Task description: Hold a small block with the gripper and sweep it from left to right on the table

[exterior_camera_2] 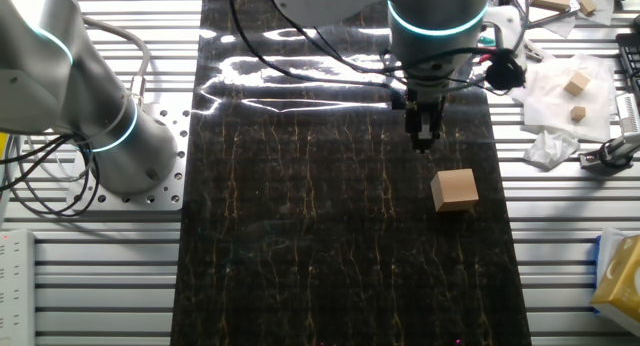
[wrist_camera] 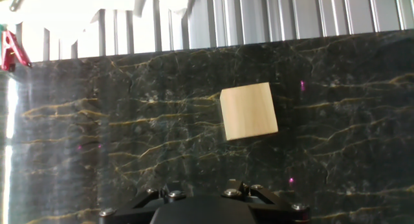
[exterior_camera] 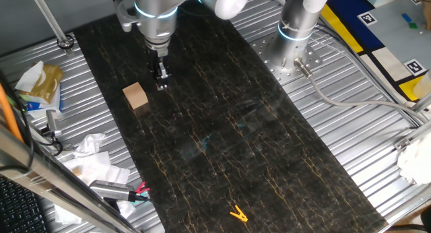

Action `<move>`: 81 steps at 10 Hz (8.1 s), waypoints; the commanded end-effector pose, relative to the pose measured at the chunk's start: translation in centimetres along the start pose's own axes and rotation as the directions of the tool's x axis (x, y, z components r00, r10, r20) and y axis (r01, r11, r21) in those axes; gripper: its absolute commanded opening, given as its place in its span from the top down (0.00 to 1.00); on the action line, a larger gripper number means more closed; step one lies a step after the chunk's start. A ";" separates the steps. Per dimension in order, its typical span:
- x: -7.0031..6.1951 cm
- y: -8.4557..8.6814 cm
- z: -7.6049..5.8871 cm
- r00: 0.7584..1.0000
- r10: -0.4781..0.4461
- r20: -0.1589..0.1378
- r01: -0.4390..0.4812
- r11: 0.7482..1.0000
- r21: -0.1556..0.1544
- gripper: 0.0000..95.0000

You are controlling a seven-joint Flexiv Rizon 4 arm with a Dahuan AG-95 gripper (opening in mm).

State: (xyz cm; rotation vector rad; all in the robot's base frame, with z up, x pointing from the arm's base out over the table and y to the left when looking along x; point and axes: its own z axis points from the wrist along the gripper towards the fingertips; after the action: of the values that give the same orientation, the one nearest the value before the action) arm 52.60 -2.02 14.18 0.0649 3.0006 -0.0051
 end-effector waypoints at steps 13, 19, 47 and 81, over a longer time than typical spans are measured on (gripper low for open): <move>2.3 2.6 -1.3 0.999 0.037 -0.011 -0.037 0.999 -0.009 0.60; 2.4 2.7 -1.8 0.999 0.040 -0.011 -0.040 0.999 -0.010 0.60; 2.0 2.4 -0.6 0.999 0.039 -0.006 -0.038 0.999 0.011 0.80; -2.4 -0.9 -0.4 1.000 -0.011 -0.015 0.011 1.000 0.007 0.60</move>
State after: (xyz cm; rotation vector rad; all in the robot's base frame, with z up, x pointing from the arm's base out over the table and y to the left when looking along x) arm 54.97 -3.04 14.86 0.0496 3.0181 -0.0188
